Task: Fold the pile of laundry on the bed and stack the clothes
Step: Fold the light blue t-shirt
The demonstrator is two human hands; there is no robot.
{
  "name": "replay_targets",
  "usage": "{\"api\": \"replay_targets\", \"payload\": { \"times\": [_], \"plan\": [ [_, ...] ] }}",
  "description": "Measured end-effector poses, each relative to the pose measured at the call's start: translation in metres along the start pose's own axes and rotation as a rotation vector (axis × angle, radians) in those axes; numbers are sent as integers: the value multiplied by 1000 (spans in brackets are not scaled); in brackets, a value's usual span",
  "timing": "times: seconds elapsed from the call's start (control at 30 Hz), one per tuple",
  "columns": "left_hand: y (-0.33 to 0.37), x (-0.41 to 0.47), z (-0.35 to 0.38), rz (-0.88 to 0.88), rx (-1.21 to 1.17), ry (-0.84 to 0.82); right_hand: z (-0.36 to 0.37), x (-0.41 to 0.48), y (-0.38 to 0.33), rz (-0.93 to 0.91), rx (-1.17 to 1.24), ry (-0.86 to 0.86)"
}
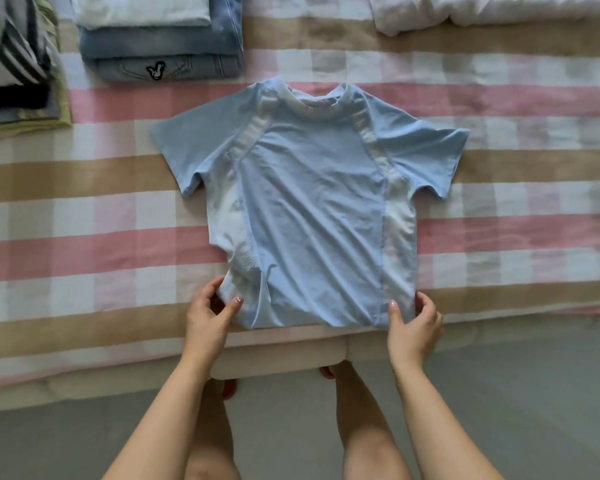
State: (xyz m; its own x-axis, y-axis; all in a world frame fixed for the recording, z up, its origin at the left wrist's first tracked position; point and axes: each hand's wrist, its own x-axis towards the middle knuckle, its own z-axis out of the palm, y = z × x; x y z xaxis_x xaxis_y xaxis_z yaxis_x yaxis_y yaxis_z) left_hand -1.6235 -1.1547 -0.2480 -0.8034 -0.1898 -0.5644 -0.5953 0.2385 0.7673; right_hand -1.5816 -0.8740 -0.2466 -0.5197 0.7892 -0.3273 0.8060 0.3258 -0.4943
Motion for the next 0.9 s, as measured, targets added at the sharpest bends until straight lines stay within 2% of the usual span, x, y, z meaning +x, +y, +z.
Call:
{"api": "replay_targets", "payload": {
  "times": [0.1,0.17,0.27,0.43,0.53,0.7,0.83,0.9],
  "plan": [
    [4,3,-1,22,159,65,-2,2,3,116,84,-65],
    [9,-1,-2,76,244,123,-5,3,5,80,125,-77],
    [13,-18,-9,135,166,153,-15,4,5,1,149,-9],
    [14,-49,-16,124,47,236,-36,9,8,-90,161,71],
    [3,-53,-16,34,54,289,-40,15,15,-66,165,67],
    [-31,-53,-11,-186,142,238,-28,23,31,16,106,32],
    [-40,-44,-6,-233,243,250,-18,29,33,59,78,2],
    [-39,-37,-5,-209,296,308,-16,32,29,70,84,1]
  ]
}}
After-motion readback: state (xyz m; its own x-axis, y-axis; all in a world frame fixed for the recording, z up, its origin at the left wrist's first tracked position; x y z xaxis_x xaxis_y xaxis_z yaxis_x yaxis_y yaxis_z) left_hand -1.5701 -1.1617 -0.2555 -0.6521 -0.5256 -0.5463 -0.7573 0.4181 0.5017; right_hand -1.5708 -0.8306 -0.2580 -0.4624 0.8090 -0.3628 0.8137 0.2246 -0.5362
